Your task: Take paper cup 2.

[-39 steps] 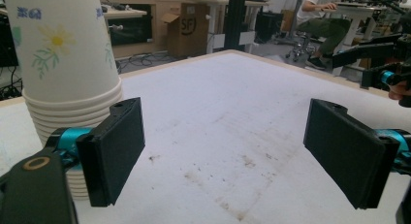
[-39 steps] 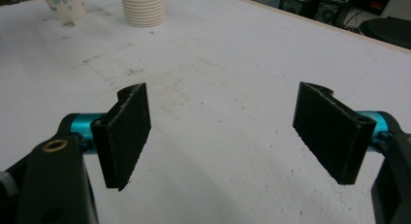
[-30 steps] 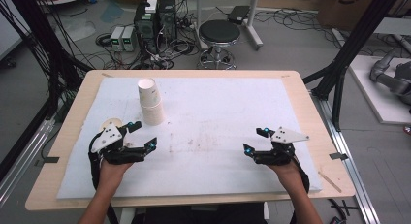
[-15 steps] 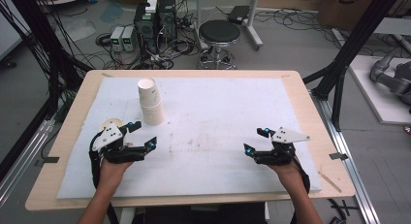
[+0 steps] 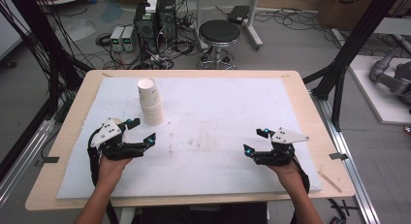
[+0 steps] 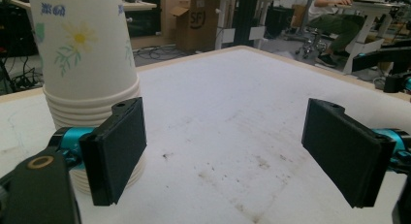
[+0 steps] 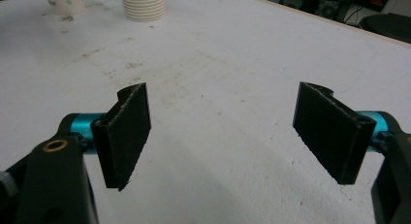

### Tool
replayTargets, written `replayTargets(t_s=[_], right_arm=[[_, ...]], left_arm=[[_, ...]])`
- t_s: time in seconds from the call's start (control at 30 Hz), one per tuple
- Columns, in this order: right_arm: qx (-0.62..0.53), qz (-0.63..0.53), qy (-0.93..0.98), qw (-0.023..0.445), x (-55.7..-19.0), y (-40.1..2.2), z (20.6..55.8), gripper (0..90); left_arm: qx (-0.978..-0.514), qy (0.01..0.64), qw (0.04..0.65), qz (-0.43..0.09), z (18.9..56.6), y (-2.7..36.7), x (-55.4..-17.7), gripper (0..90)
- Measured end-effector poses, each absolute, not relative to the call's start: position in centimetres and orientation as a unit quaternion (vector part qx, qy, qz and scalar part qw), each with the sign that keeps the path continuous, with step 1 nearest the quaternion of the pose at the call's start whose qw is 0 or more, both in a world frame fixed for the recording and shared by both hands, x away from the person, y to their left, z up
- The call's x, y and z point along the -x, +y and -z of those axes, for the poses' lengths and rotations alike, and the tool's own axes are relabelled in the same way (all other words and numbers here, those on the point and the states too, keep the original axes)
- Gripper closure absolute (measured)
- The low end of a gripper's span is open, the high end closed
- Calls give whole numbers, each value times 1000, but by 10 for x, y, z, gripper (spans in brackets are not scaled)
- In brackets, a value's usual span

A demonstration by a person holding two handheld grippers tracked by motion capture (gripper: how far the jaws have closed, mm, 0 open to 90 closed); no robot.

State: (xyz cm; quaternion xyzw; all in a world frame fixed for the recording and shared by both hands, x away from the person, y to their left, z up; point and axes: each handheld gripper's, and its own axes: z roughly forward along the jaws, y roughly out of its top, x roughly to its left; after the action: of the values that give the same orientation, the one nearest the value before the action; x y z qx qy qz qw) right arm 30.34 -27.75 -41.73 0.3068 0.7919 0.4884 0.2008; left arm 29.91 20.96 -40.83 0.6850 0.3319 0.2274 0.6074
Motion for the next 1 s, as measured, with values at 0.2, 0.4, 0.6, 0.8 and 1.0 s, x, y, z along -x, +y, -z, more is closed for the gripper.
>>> replayTargets(t_s=[0.2, 0.4, 0.6, 0.8, 1.0], right_arm=[[-304, -492, 790, 202, -305, -276, 415, 218], [-303, -492, 792, 199, -306, -275, 416, 218], [-306, -493, 790, 199, -305, -277, 416, 218], [-305, -493, 790, 200, -305, -277, 415, 218], [-305, -494, 790, 200, -305, -277, 415, 218]], left_arm=[[-687, 336, 601, -231, 390, 207, -312, 162], [-694, 335, 593, -235, 369, 207, -325, 162], [-696, 344, 581, -242, 352, 210, -340, 162], [-698, 360, 568, -248, 333, 213, -360, 161], [-700, 379, 545, -264, 324, 213, -380, 154]])
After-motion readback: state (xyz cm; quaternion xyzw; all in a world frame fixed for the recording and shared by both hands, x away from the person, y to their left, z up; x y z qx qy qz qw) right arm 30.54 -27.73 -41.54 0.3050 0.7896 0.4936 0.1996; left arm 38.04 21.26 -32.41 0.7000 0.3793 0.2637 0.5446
